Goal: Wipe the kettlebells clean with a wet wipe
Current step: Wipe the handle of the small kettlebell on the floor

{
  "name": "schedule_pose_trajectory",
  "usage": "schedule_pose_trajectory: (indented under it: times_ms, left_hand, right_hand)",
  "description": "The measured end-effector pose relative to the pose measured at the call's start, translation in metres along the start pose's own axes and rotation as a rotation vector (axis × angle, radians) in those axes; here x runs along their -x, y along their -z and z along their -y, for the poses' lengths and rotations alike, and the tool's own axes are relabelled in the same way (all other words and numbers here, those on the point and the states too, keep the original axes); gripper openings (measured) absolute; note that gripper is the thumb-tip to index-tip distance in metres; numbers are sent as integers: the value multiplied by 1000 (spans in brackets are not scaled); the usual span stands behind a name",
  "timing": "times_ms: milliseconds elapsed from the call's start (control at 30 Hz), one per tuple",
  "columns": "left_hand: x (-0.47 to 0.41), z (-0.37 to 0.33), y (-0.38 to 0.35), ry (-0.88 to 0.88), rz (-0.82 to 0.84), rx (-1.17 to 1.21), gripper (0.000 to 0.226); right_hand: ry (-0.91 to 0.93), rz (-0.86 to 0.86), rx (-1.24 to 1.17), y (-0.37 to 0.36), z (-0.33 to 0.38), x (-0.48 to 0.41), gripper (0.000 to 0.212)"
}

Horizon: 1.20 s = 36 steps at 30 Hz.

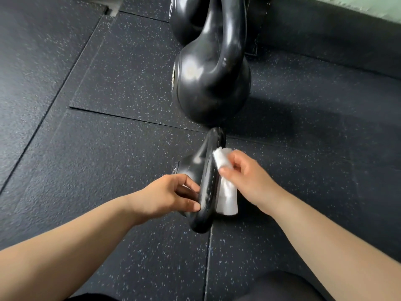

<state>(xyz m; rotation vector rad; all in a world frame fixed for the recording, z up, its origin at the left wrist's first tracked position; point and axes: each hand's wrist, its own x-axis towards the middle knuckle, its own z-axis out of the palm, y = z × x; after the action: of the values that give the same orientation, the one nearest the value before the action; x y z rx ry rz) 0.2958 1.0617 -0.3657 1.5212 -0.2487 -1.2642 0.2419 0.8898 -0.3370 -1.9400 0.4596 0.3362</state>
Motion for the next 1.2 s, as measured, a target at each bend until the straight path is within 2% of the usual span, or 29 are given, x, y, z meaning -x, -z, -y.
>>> schedule_pose_trajectory:
  times_ms: [100,167,233,333,400,467,567,633,700,767,800,867,967,1033,1133,1200]
  left_hand:
    - [0,1,-1,-6,1,-11,23]
    - [0,3,-1,-16,4,-15,22]
    - [1,3,-1,-10,4,-30,22]
    - [3,-2,-2,-19,1,-57,24]
    - [4,-10,-2,-117,-98,-17,37]
    - [7,-26,-3,-278,-247,67,55]
    - [6,-48,-6,-466,-270,121,64]
    - [3,-52,-5,-463,-292,151,58]
    - [3,-49,2,-428,-396,119,36]
    - [5,-41,10,-375,-498,93,15]
    - [6,-37,15,-361,-545,113,9]
    - [5,-30,27,-365,-694,172,17]
    - [-1,-22,37,-348,-844,164,22]
    - [-8,-22,30,-306,-794,71,25]
    - [-15,-32,6,-312,-543,-42,16]
    - [-18,-38,-7,-313,-401,2,29]
  right_hand:
    - [-25,-179,-125,3,6,-21,11]
    - [-32,-212,-161,-2,4,-20,13]
    - [-64,-121,-158,-5,-2,-6,8]
    - [-123,104,-119,0,-5,19,10]
    - [-103,76,-208,10,3,25,9]
    - [-79,-31,-333,19,16,23,14]
    - [-16,-40,-361,21,38,12,12]
    - [18,8,-340,14,47,4,12]
    - [22,26,-358,9,54,-2,15]
    - [47,-27,-374,7,54,-8,19]
    - [66,-93,-319,7,51,-12,21]
    - [88,-229,-76,6,41,-22,25]
    - [100,-252,183,-2,20,-32,35]
    - [118,-252,252,-6,10,-34,36]
    - [139,-243,287,-3,7,-36,36]
    - [126,-233,243,-3,5,-37,35]
